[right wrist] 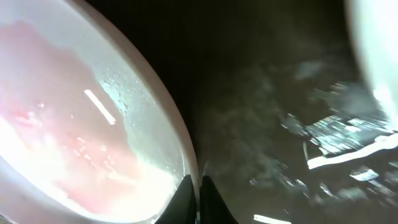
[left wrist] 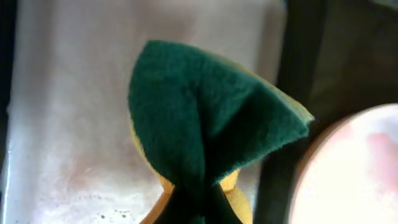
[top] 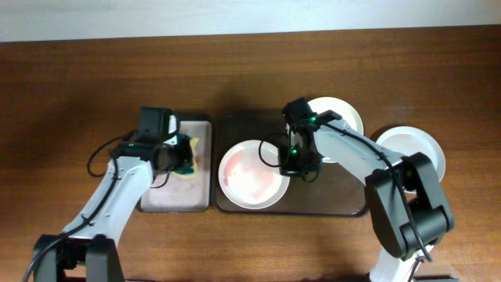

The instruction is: Clean dirty plates on tray and stack at the side

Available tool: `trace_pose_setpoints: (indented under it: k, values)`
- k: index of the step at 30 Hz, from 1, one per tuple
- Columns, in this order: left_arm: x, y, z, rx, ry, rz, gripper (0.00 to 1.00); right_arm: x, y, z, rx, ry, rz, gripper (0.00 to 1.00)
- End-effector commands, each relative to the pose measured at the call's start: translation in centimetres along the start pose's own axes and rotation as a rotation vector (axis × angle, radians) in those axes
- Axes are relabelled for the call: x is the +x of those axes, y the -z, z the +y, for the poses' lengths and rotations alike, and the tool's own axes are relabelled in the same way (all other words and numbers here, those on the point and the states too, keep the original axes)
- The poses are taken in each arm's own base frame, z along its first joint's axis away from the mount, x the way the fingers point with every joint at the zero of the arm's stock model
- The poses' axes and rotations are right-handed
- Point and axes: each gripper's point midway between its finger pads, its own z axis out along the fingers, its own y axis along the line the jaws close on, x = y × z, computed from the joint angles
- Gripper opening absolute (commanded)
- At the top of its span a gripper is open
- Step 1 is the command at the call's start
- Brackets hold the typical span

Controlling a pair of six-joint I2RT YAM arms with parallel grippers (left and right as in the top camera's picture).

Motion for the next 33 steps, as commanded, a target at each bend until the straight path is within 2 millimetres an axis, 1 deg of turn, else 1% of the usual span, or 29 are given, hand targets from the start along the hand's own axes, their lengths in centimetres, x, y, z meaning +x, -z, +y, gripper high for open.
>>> trace_pose_setpoints:
  k: [1, 2, 3, 4, 5, 6, 7, 8, 9, 10, 11, 12, 13, 15, 17, 19, 20, 21, 22, 24, 25, 26, 27, 30, 31, 32, 33]
  values:
    - [0.7, -0.7, 0.4, 0.139, 0.008, -0.002, 0.00, -2.9, 6.5, -1.0, 0.135, 0.043, -0.218, 0.04]
    - [0.9, -1.0, 0.4, 0.153, 0.014, -0.006, 0.00, -3.2, 7.8, -1.1, 0.156, 0.066, -0.257, 0.04]
    - [1.2, -1.4, 0.7, 0.158, 0.020, -0.012, 0.00, -3.6, 9.6, -1.4, 0.189, 0.099, -0.319, 0.04]
    - [1.7, -1.8, 1.0, 0.156, 0.021, -0.015, 0.00, -3.8, 11.1, -2.0, 0.233, 0.116, -0.367, 0.04]
    - [2.1, -2.2, 1.3, 0.141, 0.021, -0.018, 0.00, -4.0, 12.3, -2.7, 0.280, 0.113, -0.406, 0.04]
    - [2.3, -2.5, 1.9, 0.116, 0.022, -0.023, 0.02, -4.0, 13.3, -3.3, 0.322, 0.111, -0.435, 0.04]
    - [2.7, -2.9, 3.0, 0.060, 0.024, -0.029, 0.14, -4.1, 14.6, -4.3, 0.404, 0.122, -0.473, 0.04]
    - [2.8, -3.0, 3.2, 0.046, 0.025, -0.026, 0.29, -4.1, 15.2, -4.8, 0.453, 0.121, -0.492, 0.04]
    - [2.8, -3.0, 3.3, 0.039, 0.026, -0.027, 0.47, -4.1, 16.2, -5.3, 0.526, 0.124, -0.523, 0.04]
    - [2.8, -3.0, 3.3, 0.040, 0.026, -0.026, 0.66, -4.1, 17.3, -5.4, 0.608, 0.138, -0.567, 0.04]
    - [2.9, -3.0, 3.3, 0.040, 0.026, -0.024, 0.69, -4.1, 17.9, -5.2, 0.656, 0.152, -0.594, 0.04]
    - [3.0, -3.0, 3.4, 0.039, 0.027, -0.019, 0.69, -3.9, 18.7, -4.5, 0.723, 0.181, -0.634, 0.04]
    - [3.3, -3.0, 3.4, 0.037, 0.029, -0.008, 0.69, -3.8, 19.0, -3.9, 0.758, 0.203, -0.656, 0.04]
    - [3.9, -2.9, 3.5, 0.032, 0.033, 0.015, 0.64, -3.4, 19.8, -2.4, 0.823, 0.246, -0.712, 0.04]
    - [4.4, -2.4, 3.5, 0.029, 0.036, 0.031, 0.62, -3.0, 20.6, -1.0, 0.881, 0.283, -0.768, 0.04]
    - [4.9, -2.0, 3.6, 0.024, 0.040, 0.049, 0.57, -2.7, 21.2, 0.3, 0.908, 0.303, -0.823, 0.04]
    - [5.1, -2.0, 3.9, 0.006, 0.041, 0.057, 0.60, -2.6, 21.1, 0.9, 0.892, 0.304, -0.833, 0.04]
    - [5.3, -2.0, 4.2, -0.013, 0.041, 0.061, 0.60, -2.5, 20.9, 0.9, 0.884, 0.305, -0.831, 0.04]
    - [5.3, -2.0, 4.2, -0.013, 0.042, 0.064, 0.53, -2.5, 20.9, 0.9, 0.880, 0.293, -0.834, 0.04]
    - [5.6, -1.9, 4.2, -0.014, 0.043, 0.073, 0.30, -2.5, 20.9, 0.9, 0.878, 0.290, -0.835, 0.04]
    - [5.7, -1.9, 4.3, -0.015, 0.044, 0.078, 0.14, -2.5, 20.9, 0.9, 0.878, 0.290, -0.835, 0.04]
    - [5.7, -1.9, 4.3, -0.015, 0.044, 0.079, 0.05, -2.5, 20.9, 0.9, 0.876, 0.286, -0.837, 0.04]
    - [5.7, -1.9, 4.3, -0.016, 0.044, 0.079, 0.00, -2.5, 20.9, 0.9, 0.875, 0.285, -0.838, 0.04]
    - [5.3, -1.8, 4.5, -0.032, 0.042, 0.068, 0.00, -2.5, 20.9, 0.9, 0.875, 0.284, -0.838, 0.04]
    - [4.8, -1.6, 4.9, -0.059, 0.041, 0.055, 0.00, -2.5, 21.0, 0.9, 0.875, 0.283, -0.840, 0.04]
    - [3.5, -1.1, 4.8, -0.067, 0.037, 0.026, 0.00, -2.4, 21.2, 0.9, 0.870, 0.281, -0.846, 0.04]
    - [2.4, -0.7, 4.6, -0.062, 0.034, 0.002, 0.19, -2.4, 21.5, 0.9, 0.863, 0.275, -0.856, 0.04]
